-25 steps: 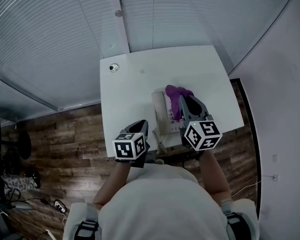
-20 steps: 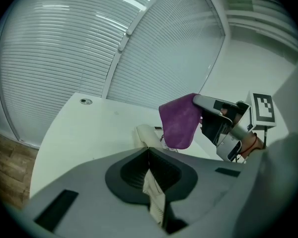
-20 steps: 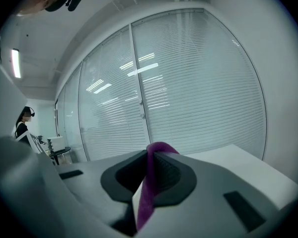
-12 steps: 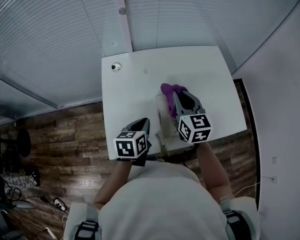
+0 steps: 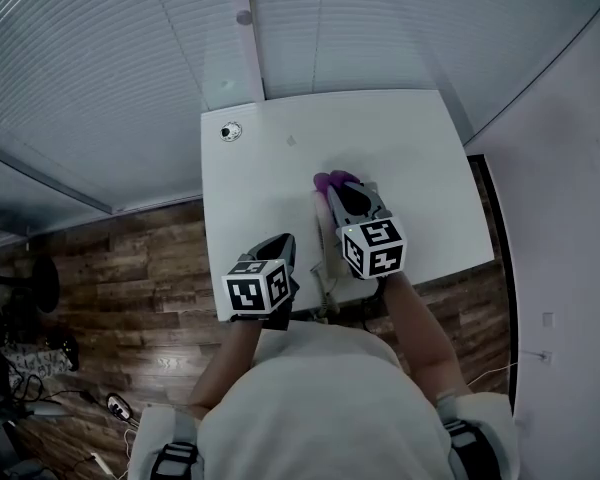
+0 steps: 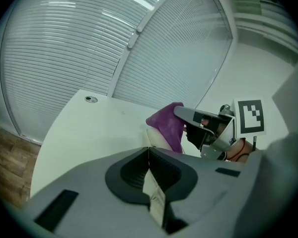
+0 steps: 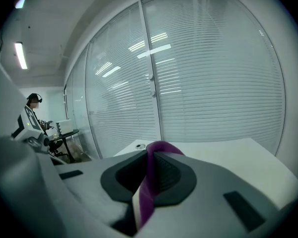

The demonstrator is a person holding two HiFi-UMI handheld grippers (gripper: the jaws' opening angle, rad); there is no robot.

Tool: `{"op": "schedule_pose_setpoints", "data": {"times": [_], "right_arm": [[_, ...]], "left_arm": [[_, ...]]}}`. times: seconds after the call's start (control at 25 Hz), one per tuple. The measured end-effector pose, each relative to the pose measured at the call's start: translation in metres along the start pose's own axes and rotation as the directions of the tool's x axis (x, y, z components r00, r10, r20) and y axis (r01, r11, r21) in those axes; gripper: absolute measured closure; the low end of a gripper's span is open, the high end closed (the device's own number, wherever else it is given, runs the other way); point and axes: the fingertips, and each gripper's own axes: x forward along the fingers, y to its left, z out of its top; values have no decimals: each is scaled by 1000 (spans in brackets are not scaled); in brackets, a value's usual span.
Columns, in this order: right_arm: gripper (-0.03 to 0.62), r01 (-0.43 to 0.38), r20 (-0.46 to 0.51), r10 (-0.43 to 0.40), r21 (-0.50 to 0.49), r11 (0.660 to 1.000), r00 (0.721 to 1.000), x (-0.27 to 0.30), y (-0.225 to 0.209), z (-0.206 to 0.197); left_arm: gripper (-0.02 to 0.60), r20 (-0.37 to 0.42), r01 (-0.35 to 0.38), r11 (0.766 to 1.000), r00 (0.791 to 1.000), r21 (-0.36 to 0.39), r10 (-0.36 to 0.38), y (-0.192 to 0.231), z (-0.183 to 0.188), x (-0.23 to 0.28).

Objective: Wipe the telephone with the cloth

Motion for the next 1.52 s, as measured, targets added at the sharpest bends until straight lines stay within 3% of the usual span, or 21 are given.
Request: {"op": "schedule_pose_setpoints", "data": {"times": [0.2,0.52,1.52], "right_arm": [[551,-26,-79,25,-15,1000,997,17,8,-19],[551,-1,-186,-7,-41,999,983,31,4,-46],[551,-53,-193,46,-31,998,980,6,20,-60]], "left_arm": [[560,3,-8,1000,1000,-21,8,5,1,3],[560,-7,-21,999,1000,-44,21,9,-2,6],[560,-15,-42,998,999,-55,41,6,-16,-2]]}}
